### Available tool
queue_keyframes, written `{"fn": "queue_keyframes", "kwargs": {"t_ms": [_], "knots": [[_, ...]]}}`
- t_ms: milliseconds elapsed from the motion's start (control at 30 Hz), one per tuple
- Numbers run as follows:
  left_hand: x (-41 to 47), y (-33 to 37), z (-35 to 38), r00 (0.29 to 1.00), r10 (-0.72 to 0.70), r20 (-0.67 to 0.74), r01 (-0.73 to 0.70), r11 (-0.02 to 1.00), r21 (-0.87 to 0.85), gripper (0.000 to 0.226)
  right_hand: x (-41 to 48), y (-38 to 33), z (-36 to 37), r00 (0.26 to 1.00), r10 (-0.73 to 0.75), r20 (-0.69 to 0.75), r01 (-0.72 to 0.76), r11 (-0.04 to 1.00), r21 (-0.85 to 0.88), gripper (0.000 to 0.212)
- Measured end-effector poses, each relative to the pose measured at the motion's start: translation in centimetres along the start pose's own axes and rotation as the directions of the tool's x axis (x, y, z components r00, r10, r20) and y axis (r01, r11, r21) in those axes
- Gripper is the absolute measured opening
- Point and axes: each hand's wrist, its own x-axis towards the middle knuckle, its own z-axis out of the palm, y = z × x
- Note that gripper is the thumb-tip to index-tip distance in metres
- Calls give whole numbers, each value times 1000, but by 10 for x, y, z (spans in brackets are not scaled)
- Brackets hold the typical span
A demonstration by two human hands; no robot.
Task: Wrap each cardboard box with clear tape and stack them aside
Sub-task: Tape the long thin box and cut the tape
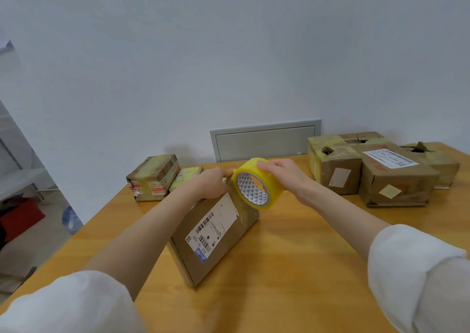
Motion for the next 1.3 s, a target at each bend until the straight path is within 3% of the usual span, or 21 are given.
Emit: {"fn": "queue_keyframes", "kwargs": {"t_ms": [233, 367, 467, 667, 900, 1000, 1133, 1300], "knots": [[2, -2, 3, 1000, -20, 3, 20, 999, 28, 55, -4, 7, 0, 994, -95, -57, 92, 994, -59, 33], [1, -8, 5, 999, -35, -18, 36, 999, 33, 54, -12, 44, -12, 998, 43, -37, -55, 892, -448, 45], [2, -10, 2, 999, -37, -14, 38, 999, 34, 55, -25, 64, -17, 990, 135, -41, -141, 934, -328, 47], [1, -8, -2, 999, -43, 10, 43, 998, 38, 55, -29, 57, -14, 990, 139, 40, -124, 959, -257, 46], [3, -13, -8, 994, -93, 59, 96, 994, -45, 53, -10, 54, -4, 975, 211, 67, -161, 883, -440, 54], [12, -5, -7, 987, -156, -32, 153, 985, -86, 55, -7, 54, -2, 971, 227, 72, -169, 869, -465, 54], [26, 4, 4, 955, -203, -217, 221, 974, 58, 49, -7, 52, 3, 973, 226, 46, -167, 827, -536, 58], [22, 2, -2, 961, -210, -179, 219, 975, 31, 46, -14, 46, 3, 979, 197, 51, -131, 805, -578, 55]]}}
